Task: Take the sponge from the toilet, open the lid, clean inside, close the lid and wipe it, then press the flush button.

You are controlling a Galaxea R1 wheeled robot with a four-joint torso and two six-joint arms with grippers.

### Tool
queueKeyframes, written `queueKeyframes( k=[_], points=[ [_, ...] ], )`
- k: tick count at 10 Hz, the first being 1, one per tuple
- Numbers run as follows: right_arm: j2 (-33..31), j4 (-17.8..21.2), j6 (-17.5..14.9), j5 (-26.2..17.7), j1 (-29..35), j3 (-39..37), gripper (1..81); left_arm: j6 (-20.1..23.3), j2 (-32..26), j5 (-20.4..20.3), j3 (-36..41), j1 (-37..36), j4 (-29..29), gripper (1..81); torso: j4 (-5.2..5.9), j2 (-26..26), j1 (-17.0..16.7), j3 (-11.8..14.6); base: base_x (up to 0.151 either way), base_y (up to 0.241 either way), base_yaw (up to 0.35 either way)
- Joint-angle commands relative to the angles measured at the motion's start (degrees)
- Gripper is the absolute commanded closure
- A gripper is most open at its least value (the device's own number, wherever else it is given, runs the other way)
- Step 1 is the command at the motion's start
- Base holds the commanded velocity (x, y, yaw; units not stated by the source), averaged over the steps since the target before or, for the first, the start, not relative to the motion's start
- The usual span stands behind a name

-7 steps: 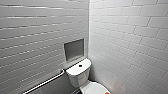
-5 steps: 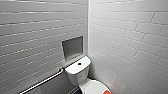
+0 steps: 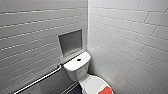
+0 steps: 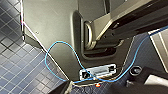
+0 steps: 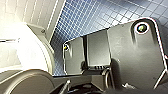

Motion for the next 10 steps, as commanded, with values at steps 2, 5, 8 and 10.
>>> queueKeyframes(
  k=[2, 5, 8, 10],
  points=[
    [-2.4, 1.1, 0.5, -3.5, 5.1, 0.9, 1.0, 0.1, -0.8, 3.7, 0.2, 1.0, 0.2, 1.0, 0.00, -7.3, 4.6, -0.5, 0.000, 0.000, 0.000],
    [-2.4, 1.1, 3.9, -3.4, 7.5, 0.8, 1.0, 0.1, 0.8, 3.6, 0.1, 5.0, 0.5, 1.0, 0.00, -13.6, 8.6, -4.0, 0.000, 0.000, 0.000],
    [-2.4, 2.3, 5.2, -3.4, 11.5, 0.9, 1.0, 0.1, 2.8, 3.3, -2.7, 7.7, -0.2, 1.0, 0.00, -19.0, 11.9, -8.8, 0.000, 0.000, 0.000],
    [-2.6, 2.2, 7.7, -3.4, 13.9, 0.8, 1.0, 0.1, 4.5, 3.3, -4.9, 9.2, -0.1, 1.0, 0.00, -22.9, 14.4, -12.5, 0.000, 0.000, 0.000]
  ],
)
